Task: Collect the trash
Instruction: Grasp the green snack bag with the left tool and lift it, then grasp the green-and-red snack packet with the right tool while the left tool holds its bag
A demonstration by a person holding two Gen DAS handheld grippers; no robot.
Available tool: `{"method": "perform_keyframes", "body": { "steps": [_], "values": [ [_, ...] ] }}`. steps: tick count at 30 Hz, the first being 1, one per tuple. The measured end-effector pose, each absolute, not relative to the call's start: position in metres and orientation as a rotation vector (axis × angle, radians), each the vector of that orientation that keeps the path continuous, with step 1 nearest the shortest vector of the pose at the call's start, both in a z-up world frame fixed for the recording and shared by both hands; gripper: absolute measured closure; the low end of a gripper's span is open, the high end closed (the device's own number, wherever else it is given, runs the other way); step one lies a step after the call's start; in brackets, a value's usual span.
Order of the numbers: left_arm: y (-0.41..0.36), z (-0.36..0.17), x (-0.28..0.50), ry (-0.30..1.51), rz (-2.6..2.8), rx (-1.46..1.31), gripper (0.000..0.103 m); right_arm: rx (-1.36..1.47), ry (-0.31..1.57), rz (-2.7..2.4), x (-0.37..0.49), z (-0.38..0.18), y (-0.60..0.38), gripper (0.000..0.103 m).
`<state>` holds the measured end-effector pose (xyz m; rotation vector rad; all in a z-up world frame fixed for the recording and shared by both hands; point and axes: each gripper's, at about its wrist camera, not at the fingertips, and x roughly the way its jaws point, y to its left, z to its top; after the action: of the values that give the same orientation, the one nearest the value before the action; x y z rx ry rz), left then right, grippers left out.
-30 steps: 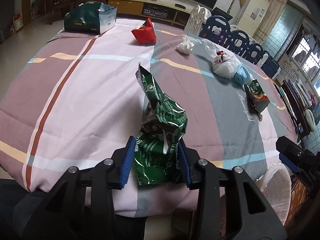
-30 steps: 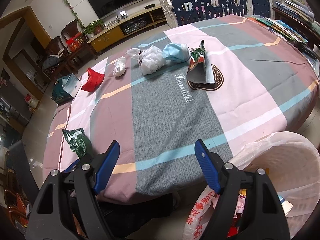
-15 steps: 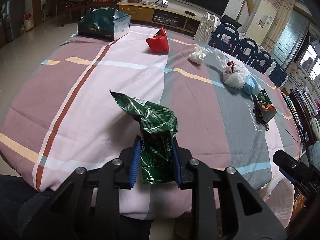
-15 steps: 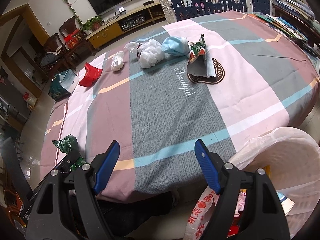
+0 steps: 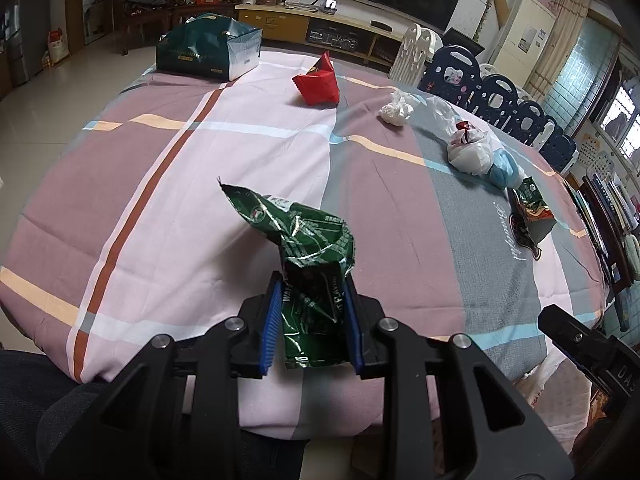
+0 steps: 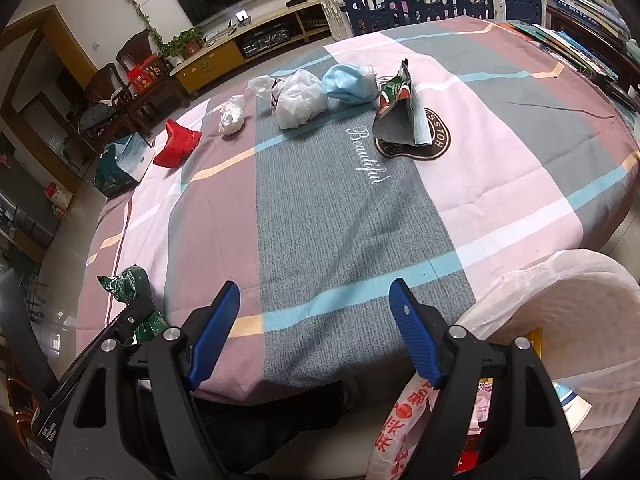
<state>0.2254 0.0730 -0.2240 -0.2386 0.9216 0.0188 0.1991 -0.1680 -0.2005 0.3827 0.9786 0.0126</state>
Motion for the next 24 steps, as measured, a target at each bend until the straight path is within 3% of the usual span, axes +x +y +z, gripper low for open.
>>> {"method": "perform_keyframes", "body": {
  "steps": [11, 18, 24],
  "values": [
    [0.075, -0.225, 0.226, 0.927, 0.022, -0.251, 0.074, 0.363, 0.979, 0.019, 0.209, -0.201, -0.167, 0.027],
    [0.077, -0.226, 0.227, 0.937, 0.029, -0.264, 0.074, 0.328, 0.857, -0.054, 0.274, -0.168, -0.206, 0.023],
    [0.076, -0.230, 0.230, 0.954, 0.036, -0.254, 0.074, 0.363, 0.908, -0.210, 0.337, -0.193, -0.252, 0.023]
  ]
}}
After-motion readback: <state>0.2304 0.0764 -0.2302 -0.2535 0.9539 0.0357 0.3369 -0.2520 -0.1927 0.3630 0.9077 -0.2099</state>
